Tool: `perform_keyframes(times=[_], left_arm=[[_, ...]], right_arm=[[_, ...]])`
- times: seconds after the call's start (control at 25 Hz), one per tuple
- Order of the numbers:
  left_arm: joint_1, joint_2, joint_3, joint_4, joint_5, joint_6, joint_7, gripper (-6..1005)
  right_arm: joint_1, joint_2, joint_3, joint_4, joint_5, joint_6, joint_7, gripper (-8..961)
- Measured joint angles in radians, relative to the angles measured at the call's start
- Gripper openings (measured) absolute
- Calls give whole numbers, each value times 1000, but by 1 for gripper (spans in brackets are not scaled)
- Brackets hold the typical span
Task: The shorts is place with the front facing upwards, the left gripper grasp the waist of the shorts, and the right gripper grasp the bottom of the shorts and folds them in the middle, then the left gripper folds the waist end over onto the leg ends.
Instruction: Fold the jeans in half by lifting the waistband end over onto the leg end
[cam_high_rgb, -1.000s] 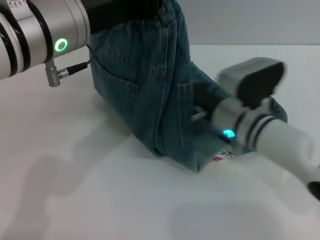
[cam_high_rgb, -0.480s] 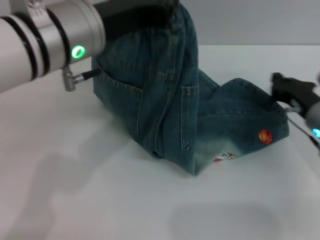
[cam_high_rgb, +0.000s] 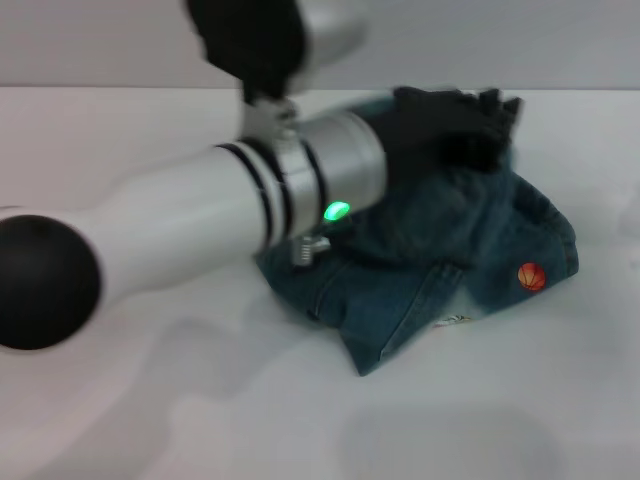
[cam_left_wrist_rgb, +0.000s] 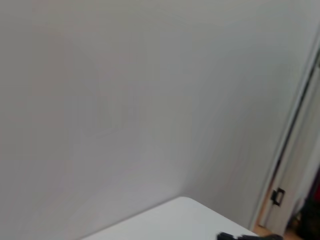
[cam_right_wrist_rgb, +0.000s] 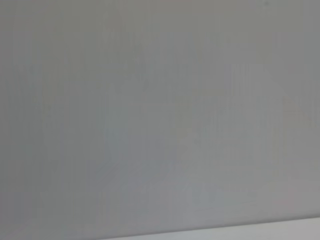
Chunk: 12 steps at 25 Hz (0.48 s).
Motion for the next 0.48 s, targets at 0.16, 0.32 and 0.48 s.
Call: perform_keyframes(times=[0.16, 0.32, 0.48], left_arm=[[-71, -1, 61, 65, -20, 39, -1, 100], [-70, 0, 72, 62, -30, 58, 1, 279], [-43, 5, 67, 47, -31, 57, 1, 466]], right_arm=[[-5, 0, -13, 13, -10, 17, 0, 0], [5, -1, -36, 9, -12, 26, 0, 0], [1, -1, -54, 14, -12, 15, -7, -1]])
